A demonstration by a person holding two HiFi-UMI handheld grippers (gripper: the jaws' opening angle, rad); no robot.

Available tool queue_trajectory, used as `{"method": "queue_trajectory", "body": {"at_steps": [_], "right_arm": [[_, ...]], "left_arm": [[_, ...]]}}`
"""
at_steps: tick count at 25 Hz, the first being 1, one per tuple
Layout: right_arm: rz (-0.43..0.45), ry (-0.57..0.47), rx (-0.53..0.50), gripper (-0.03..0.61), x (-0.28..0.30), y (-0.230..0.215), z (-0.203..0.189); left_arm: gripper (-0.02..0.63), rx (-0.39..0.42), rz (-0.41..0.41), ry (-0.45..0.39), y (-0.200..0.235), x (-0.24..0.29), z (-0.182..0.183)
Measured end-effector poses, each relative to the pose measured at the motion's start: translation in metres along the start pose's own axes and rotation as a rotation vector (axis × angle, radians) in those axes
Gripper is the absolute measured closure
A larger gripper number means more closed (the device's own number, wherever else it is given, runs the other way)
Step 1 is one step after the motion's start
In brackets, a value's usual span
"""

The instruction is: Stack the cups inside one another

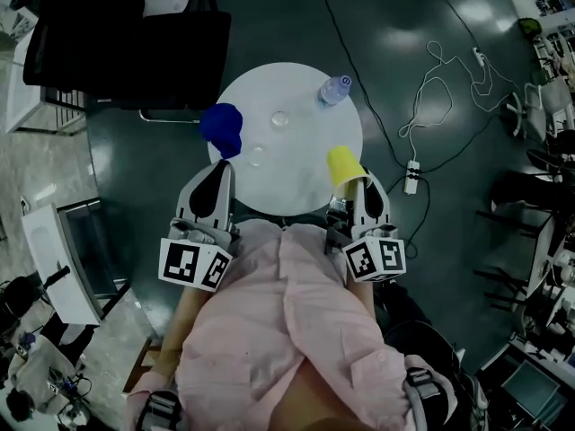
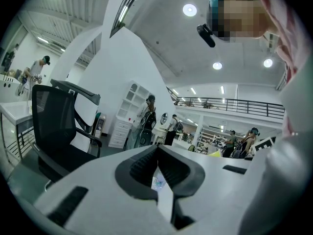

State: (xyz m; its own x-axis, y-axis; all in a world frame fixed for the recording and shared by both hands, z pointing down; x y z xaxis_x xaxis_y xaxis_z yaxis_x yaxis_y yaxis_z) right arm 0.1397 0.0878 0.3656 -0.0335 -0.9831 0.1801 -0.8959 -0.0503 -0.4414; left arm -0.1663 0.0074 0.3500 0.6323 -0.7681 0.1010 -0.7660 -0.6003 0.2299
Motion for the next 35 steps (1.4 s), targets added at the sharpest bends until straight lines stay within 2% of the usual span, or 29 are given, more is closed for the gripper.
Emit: {"method": "queue_trajectory", "body": {"at_steps": [35], "right_arm": [[0.043, 0.017, -0.011, 0.543, 0.002, 0.002, -0.002]], "left_arm": [[0.595, 0.016, -0.021, 0.004, -0.014, -0.003, -0.003]]}}
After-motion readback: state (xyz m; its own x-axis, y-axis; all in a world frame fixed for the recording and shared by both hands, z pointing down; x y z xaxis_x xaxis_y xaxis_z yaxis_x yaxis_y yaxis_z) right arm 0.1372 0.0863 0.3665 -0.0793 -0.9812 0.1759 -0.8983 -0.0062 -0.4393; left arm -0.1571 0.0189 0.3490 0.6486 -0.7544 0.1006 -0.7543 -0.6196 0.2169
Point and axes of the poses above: the fingertips, and each gripper's own axes: x forward along the fingers, y to its left, z out of its top, the point moved 10 cm from there along -x, backward along the fingers, and after that the axes turned 6 degrees about x, right-handed, at the moved point
